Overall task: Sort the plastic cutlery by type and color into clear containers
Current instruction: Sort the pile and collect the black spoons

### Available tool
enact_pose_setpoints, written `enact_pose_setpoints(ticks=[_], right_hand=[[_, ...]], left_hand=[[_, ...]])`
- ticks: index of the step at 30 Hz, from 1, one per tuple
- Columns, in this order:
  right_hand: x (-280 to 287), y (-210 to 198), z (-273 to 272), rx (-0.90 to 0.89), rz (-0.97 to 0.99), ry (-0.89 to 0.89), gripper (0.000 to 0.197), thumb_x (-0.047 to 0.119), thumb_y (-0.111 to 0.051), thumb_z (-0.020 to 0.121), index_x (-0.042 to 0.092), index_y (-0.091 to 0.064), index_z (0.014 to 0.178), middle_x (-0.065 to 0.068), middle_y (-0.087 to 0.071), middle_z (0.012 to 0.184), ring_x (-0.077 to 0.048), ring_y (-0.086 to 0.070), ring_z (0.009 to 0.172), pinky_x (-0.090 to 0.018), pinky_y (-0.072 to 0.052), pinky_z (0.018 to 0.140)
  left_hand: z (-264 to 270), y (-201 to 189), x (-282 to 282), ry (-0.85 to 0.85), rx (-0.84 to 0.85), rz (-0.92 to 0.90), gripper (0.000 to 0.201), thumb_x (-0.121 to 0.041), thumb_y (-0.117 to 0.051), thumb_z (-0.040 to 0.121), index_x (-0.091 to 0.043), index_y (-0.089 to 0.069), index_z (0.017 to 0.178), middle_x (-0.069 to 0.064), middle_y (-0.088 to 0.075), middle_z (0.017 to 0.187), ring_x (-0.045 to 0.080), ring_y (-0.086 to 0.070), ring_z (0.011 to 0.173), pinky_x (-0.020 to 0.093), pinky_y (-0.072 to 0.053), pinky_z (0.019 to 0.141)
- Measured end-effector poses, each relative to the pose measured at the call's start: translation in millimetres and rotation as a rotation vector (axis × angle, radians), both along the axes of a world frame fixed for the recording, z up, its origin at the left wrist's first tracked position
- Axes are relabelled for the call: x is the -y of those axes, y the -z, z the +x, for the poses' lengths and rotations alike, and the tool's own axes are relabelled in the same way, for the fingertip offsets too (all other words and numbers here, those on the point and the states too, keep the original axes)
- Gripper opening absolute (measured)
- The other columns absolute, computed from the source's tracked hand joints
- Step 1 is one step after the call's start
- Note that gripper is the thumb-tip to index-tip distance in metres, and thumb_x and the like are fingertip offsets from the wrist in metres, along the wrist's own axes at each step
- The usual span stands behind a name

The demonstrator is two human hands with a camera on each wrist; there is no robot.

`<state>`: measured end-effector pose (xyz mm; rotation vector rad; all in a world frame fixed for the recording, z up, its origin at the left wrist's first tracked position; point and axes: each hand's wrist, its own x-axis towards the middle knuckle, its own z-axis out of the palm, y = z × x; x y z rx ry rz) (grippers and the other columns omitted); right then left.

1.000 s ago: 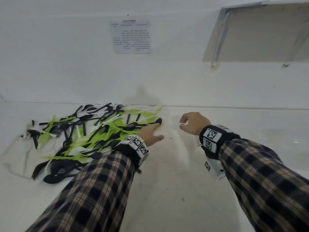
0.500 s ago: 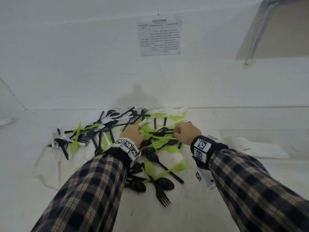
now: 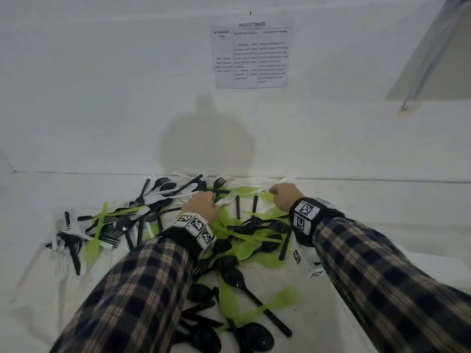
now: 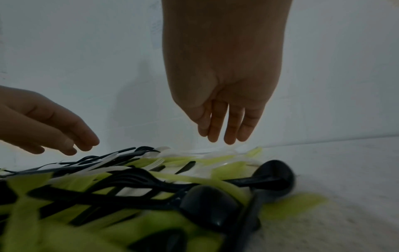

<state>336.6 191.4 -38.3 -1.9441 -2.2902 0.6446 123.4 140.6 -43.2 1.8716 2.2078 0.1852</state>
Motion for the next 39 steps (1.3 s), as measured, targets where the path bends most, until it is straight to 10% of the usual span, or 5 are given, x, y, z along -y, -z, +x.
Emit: enact_pose_setpoints(ticks=[8, 13, 18, 32, 39], right_hand=[[-35.9, 19.8, -24.2, 0.187, -0.032, -0.135, 0.057, 0.000, -0.033, 0.092, 0.013, -0.024, 0.147, -0.005, -0.023, 0.153, -0.032, -0.028, 0.136, -0.046, -0.031, 0.110], [-53.6, 31.3, -27.4, 0.270, -0.041, -0.198, 0.045, 0.004, -0.036, 0.094, 0.009, -0.039, 0.139, -0.010, -0.036, 0.144, -0.032, -0.038, 0.130, -0.042, -0.035, 0.107], [-65.3, 30.4, -21.2, 0.172, 0.010, -0.114, 0.032, 0.019, -0.040, 0.097, -0.004, -0.058, 0.111, -0.017, -0.055, 0.118, -0.029, -0.054, 0.101, -0.033, -0.043, 0.082], [-64.0, 30.3, -13.9, -0.159, -0.003, 0.268, 0.047, 0.004, -0.057, 0.084, 0.002, -0.036, 0.127, -0.017, -0.041, 0.129, -0.028, -0.049, 0.115, -0.027, -0.043, 0.082], [-62.4, 24.6, -22.0, -0.461, -0.015, 0.488, 0.038, 0.002, -0.046, 0.087, -0.003, -0.037, 0.123, -0.019, -0.050, 0.125, -0.032, -0.053, 0.113, -0.033, -0.046, 0.086]], left_hand=[[13.8, 8.9, -35.7, 0.045, -0.012, 0.061, 0.036, -0.023, -0.044, 0.090, -0.016, -0.053, 0.125, 0.006, -0.053, 0.127, 0.025, -0.049, 0.119, 0.041, -0.040, 0.100], [25.1, 3.9, -65.4, 0.114, -0.087, 0.148, 0.039, -0.023, -0.041, 0.093, -0.016, -0.048, 0.131, 0.003, -0.046, 0.136, 0.023, -0.042, 0.126, 0.039, -0.030, 0.105], [38.1, 8.0, -92.4, 0.184, -0.196, 0.117, 0.040, -0.022, -0.037, 0.096, -0.017, -0.046, 0.135, 0.001, -0.042, 0.141, 0.021, -0.037, 0.130, 0.040, -0.024, 0.109], [58.6, 20.0, -109.2, 0.262, -0.374, -0.082, 0.033, -0.016, -0.035, 0.095, -0.021, -0.060, 0.117, 0.002, -0.054, 0.123, 0.023, -0.044, 0.121, 0.053, -0.010, 0.111], [49.7, 22.2, -115.3, 0.205, -0.400, -0.107, 0.047, -0.018, -0.029, 0.097, -0.022, -0.031, 0.144, 0.003, -0.038, 0.145, 0.025, -0.029, 0.137, 0.057, -0.002, 0.111]])
